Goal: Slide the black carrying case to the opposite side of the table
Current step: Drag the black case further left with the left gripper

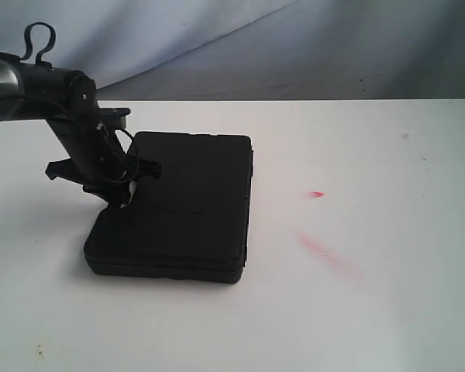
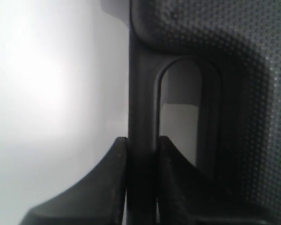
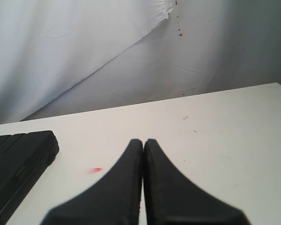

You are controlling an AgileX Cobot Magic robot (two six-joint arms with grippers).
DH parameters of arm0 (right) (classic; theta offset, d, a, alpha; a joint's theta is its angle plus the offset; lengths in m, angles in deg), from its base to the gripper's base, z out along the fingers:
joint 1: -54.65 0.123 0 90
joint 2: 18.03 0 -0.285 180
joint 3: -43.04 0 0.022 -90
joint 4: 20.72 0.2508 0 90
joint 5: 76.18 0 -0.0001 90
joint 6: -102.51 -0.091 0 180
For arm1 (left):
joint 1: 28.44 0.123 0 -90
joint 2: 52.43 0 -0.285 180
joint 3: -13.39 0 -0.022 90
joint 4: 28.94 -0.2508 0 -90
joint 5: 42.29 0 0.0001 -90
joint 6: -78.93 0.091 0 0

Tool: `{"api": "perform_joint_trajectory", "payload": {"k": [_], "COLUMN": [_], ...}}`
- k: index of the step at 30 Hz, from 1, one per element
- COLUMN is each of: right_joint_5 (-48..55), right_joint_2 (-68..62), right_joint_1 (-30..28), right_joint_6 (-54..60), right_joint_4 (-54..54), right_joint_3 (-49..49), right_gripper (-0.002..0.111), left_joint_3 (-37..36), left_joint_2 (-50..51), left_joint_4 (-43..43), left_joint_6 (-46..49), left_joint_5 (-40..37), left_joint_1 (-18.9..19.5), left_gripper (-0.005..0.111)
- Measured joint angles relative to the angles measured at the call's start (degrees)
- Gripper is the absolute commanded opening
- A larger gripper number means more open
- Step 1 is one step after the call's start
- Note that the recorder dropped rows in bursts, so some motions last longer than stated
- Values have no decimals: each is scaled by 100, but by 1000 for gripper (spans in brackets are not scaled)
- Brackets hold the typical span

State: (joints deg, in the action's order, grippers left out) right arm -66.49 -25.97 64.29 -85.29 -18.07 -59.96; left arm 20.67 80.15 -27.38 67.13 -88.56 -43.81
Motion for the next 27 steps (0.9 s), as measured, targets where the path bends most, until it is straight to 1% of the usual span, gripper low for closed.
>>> {"api": "perform_joint_trajectory", "payload": {"k": [4,16,27], "right_joint_5": [8,8,8], "right_joint_2": [0,0,0], "right_joint_1": [0,0,0], "right_joint_6": [0,0,0], "right_joint_4": [0,0,0], "right_joint_3": [0,0,0], "right_gripper": [0,0,0], "left_joint_3": [-62,-515,-535], "left_joint_2": [-36,-352,-355], "left_joint_4": [0,-89,-186], "left_joint_6": [39,231,301], "left_joint_5": [-13,76,72], "left_joint_1": [143,752,802], "left_gripper": [0,0,0]}}
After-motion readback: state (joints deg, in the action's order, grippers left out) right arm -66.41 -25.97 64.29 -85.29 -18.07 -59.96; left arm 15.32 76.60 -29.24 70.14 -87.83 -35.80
